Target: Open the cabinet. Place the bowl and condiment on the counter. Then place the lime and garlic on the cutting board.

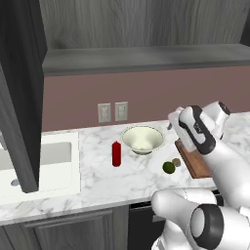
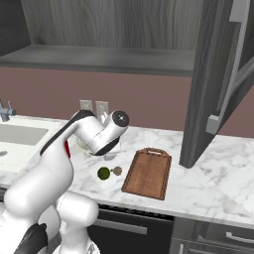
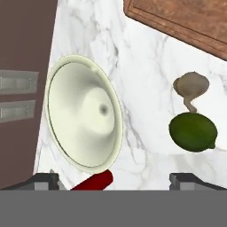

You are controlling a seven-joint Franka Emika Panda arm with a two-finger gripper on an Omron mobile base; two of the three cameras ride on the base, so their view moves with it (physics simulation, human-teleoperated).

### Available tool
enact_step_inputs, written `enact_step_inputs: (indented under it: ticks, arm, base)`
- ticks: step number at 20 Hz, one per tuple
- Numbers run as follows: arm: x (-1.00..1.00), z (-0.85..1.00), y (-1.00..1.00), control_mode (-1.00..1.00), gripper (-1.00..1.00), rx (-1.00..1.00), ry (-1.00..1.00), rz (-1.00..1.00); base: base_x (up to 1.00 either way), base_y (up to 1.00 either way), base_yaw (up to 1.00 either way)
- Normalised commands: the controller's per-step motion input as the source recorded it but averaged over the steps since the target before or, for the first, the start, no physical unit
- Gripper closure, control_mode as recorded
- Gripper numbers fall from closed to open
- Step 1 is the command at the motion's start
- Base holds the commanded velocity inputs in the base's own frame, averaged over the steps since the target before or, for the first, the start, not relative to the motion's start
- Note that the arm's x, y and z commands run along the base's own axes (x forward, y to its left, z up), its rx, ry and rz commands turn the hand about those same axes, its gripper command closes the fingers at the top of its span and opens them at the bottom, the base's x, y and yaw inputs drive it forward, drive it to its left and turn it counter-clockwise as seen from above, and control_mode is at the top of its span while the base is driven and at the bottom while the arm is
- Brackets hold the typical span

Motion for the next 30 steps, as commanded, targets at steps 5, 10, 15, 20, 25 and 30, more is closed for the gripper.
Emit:
enact_step_inputs:
  ticks: [5, 10, 15, 20, 25, 30]
  arm:
    - [-0.38, 0.00, 0.00, -1.00, -1.00, -0.06, 0.00, 0.17]
    - [-0.25, 0.00, 0.00, -1.00, -1.00, -0.13, 0.00, 0.24]
    - [-0.05, 0.00, 0.00, -1.00, -1.00, -0.14, 0.00, 0.17]
    - [-0.05, 0.00, 0.00, -1.00, -1.00, -0.15, -0.03, 0.16]
    - [-0.10, 0.00, 0.00, -1.00, -1.00, -0.15, -0.10, 0.18]
    - [-0.27, 0.00, 0.00, -1.00, -1.00, -0.15, -0.12, 0.17]
  base:
    - [0.00, 0.00, 0.00]
    - [0.00, 0.00, 0.00]
    - [0.00, 0.00, 0.00]
    - [0.00, 0.00, 0.00]
    - [0.00, 0.00, 0.00]
    - [0.00, 0.00, 0.00]
